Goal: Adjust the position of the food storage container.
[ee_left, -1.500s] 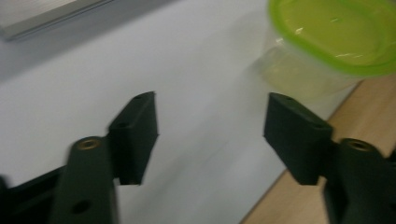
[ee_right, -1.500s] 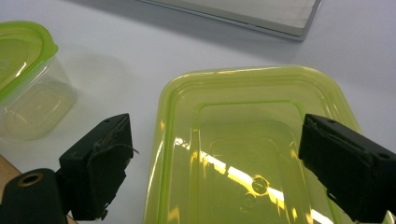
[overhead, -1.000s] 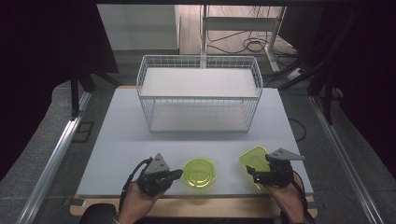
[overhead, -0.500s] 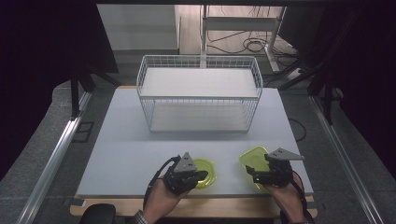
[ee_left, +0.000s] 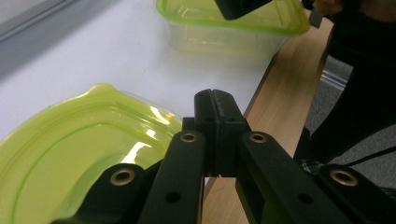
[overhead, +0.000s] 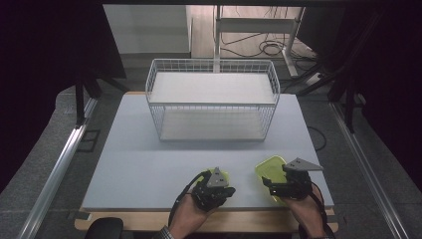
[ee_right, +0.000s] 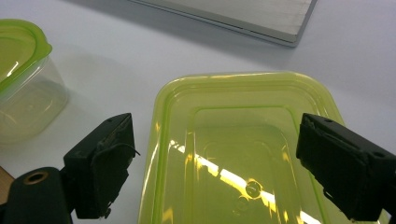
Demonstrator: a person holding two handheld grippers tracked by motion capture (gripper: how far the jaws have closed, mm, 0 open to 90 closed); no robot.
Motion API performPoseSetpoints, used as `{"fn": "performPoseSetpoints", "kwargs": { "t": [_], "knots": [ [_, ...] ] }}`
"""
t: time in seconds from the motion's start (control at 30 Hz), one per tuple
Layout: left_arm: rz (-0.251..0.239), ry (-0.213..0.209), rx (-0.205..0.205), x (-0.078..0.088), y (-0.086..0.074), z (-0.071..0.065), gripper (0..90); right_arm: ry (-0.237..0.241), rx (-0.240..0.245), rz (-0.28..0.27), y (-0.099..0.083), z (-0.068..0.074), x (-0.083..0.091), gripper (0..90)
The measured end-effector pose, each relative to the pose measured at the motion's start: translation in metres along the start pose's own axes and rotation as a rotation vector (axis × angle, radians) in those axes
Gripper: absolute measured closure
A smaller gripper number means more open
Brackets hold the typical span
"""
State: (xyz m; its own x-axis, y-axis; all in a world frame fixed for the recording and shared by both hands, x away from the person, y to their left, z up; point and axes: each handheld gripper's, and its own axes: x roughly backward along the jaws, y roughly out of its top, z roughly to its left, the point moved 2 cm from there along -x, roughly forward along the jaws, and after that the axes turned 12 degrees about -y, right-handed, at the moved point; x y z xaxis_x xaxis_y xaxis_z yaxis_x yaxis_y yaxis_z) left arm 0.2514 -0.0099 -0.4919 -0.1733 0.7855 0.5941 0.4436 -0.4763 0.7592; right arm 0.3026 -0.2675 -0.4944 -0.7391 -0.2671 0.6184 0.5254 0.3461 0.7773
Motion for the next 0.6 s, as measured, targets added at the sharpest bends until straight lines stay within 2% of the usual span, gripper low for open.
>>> {"fn": "performPoseSetpoints", "kwargs": {
  "t": [0.07,0.13,0.27,0.43,0.5,0.53,0.6],
  "knots": [
    [0.012,0.007,0.000,-0.001,-0.002,0.002,90.0,-0.001,0.000,0.003,0.000,0.000,0.000,11.6],
    [-0.003,-0.004,0.013,-0.001,-0.003,0.003,90.0,-0.001,0.002,0.004,0.000,0.000,0.000,11.7],
    [0.003,0.015,0.006,0.003,-0.002,0.005,90.0,-0.002,0.005,0.003,0.000,0.000,0.000,11.8],
    [0.023,0.078,0.016,0.007,-0.006,0.014,90.0,-0.003,0.003,0.003,0.000,0.000,0.000,11.9],
    [0.005,0.063,0.038,0.010,-0.007,0.017,90.0,-0.003,0.003,0.004,0.000,0.000,0.000,12.0],
    [0.002,0.065,0.035,0.010,-0.007,0.017,90.0,-0.005,0.005,0.004,0.000,0.000,0.000,12.1],
    [-0.013,0.038,0.038,0.010,-0.005,0.013,90.0,-0.006,0.005,0.005,0.000,0.000,-0.001,12.2]
  ]
}}
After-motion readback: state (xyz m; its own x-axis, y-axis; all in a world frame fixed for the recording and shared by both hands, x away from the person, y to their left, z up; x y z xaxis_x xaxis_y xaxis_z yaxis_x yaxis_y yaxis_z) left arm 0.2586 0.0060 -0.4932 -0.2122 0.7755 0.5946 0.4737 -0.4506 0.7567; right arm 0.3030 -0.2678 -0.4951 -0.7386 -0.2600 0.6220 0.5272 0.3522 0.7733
